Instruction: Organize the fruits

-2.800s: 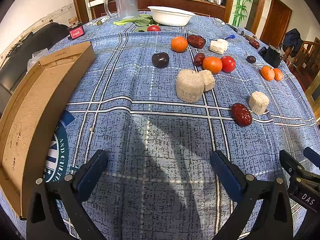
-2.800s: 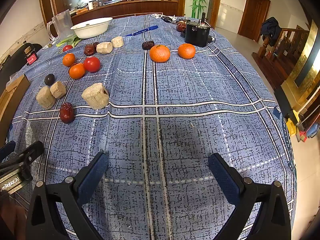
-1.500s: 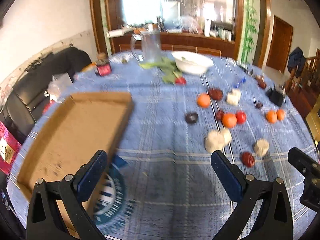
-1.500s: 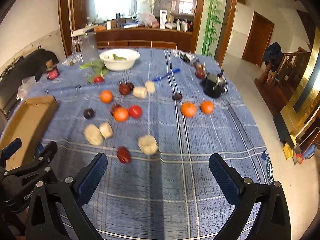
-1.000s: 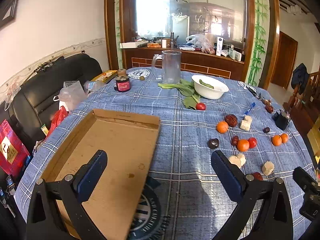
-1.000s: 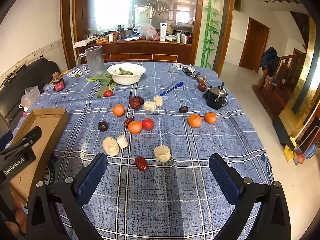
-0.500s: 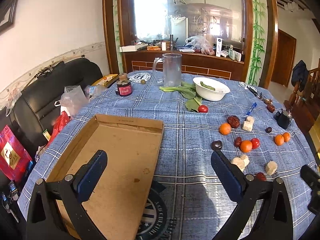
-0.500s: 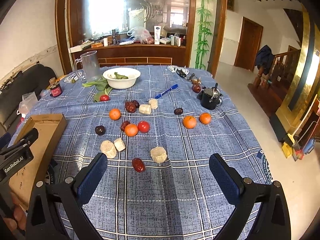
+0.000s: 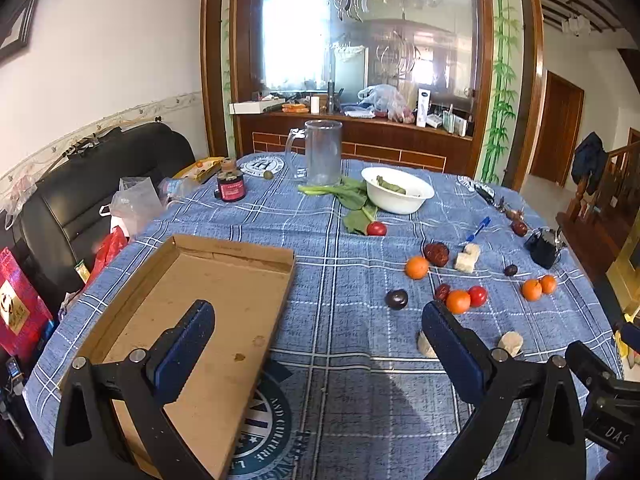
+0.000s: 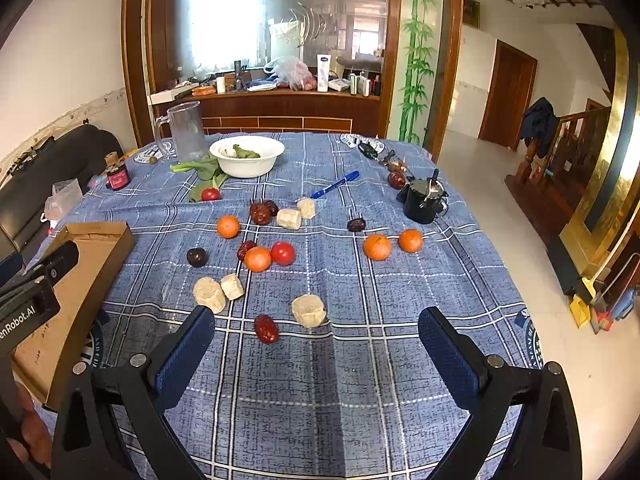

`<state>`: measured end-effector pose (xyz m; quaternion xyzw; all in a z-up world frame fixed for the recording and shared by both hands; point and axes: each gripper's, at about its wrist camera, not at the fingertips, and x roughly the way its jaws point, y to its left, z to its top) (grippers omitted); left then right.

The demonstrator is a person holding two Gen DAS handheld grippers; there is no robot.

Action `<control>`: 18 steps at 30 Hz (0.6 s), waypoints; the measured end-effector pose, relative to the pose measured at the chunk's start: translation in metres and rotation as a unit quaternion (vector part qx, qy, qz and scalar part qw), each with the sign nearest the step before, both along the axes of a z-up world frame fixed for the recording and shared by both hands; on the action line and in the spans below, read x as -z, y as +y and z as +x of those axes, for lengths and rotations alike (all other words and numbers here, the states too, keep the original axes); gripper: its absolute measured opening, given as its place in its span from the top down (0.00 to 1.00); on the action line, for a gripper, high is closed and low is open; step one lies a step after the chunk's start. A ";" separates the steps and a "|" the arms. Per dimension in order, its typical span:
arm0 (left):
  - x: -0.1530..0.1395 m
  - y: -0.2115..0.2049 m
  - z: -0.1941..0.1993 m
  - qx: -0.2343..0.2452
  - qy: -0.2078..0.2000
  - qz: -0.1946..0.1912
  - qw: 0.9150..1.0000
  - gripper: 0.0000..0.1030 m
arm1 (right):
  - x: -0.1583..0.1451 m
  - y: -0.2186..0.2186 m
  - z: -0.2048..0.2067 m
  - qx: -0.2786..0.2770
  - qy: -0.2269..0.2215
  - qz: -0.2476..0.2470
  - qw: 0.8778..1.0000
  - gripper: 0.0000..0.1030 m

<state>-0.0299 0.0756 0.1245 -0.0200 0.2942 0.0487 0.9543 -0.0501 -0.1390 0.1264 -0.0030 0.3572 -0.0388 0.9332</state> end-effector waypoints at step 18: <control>0.012 -0.025 -0.007 0.020 -0.001 0.014 1.000 0.00 | -0.003 -0.011 -0.020 0.010 -0.049 -0.022 0.999 0.01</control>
